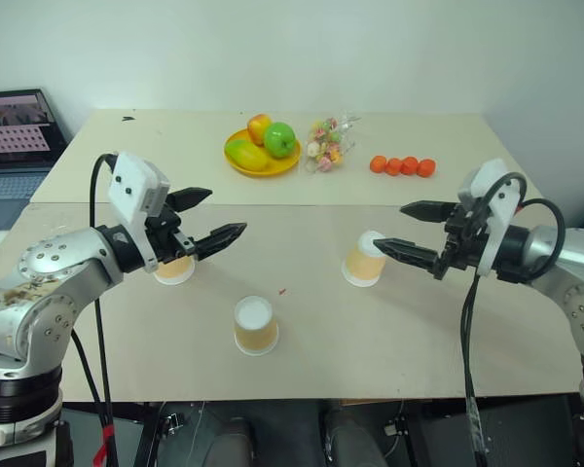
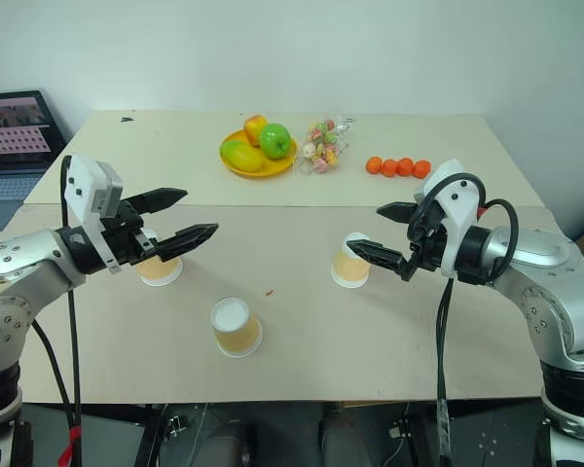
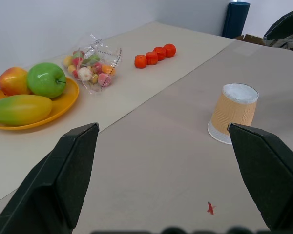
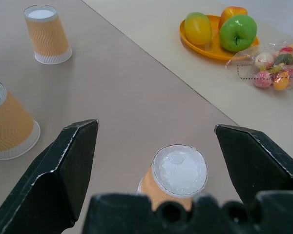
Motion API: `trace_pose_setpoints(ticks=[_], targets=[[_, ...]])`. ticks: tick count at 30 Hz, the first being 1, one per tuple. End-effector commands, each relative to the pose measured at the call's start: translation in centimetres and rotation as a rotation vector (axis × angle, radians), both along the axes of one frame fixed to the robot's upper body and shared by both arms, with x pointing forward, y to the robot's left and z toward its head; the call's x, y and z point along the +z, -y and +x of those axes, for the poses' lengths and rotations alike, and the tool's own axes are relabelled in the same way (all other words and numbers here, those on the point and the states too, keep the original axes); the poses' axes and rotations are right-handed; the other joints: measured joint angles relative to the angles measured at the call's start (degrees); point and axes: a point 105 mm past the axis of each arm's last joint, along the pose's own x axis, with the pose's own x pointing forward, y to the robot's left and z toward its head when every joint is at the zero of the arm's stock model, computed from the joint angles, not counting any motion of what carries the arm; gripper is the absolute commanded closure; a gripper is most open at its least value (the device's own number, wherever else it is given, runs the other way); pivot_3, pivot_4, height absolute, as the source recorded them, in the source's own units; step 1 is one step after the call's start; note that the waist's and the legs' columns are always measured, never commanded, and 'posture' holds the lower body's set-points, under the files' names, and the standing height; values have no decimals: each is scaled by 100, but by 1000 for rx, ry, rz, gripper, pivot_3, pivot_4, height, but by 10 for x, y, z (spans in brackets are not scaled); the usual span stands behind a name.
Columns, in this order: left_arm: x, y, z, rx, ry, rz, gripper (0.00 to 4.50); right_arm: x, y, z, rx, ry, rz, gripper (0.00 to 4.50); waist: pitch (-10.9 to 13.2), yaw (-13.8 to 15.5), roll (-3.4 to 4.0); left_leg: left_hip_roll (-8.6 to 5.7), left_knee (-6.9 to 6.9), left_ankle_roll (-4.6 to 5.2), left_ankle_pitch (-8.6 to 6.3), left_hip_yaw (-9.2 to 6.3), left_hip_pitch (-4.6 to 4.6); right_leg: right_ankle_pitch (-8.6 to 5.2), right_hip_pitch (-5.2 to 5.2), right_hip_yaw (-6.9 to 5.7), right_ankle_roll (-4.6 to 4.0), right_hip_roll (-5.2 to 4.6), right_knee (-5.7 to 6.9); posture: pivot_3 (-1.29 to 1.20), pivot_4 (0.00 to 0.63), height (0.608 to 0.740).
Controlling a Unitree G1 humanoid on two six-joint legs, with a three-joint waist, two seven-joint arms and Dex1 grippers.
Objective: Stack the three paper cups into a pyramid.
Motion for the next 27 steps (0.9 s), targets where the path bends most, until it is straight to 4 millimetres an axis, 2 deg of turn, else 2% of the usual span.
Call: trace_pose_setpoints(ticks=[1, 5, 11, 18, 19, 22, 27], targets=[[11, 5, -5, -50, 23, -19, 0, 13, -1, -4, -2, 54, 13, 47, 0, 0, 0, 0, 0, 0, 0, 0, 0, 0, 0, 0, 0, 0, 0, 0, 150, 734], [0, 19, -21, -164, 13, 39, 0, 13, -3, 0, -1, 54, 12, 47, 0, -12, 0, 0, 2, 0, 0, 0, 0, 0, 0, 0, 0, 0, 3, 0, 150, 734], [-12, 17, -39, -234, -37, 65, 0, 14, -5, 2, 17, 55, 6, 47, 0, -9, 0, 4, 2, 0, 0, 1, 2, 1, -1, 2, -2, 5, 7, 0, 150, 734], [-43, 18, -62, -319, -72, 203, 0, 6, -7, -18, 123, -31, -25, 47, 0, -2, 1, 7, 4, 0, 0, 3, 3, 0, 0, 4, -4, 6, 4, 0, 150, 734], [-52, 14, -58, -288, -34, 275, 0, 4, -6, -17, 116, -35, -30, 47, 0, 0, 1, 8, 5, 1, 0, 3, 2, 0, 0, 3, -4, 6, 3, 0, 150, 734], [-71, 15, -63, -315, -18, 312, 0, 5, -5, -16, 104, -27, -29, 47, -1, 4, 2, 7, 6, 0, 0, 7, 10, 0, 5, 5, -6, 6, 5, 0, 150, 734], [-80, 17, -61, -323, -7, 276, 0, 8, -4, -15, 94, -14, -33, 47, -1, 4, 2, 22, 9, 1, 0, 10, 14, 3, 5, 9, -14, 21, 8, 0, 150, 734]])
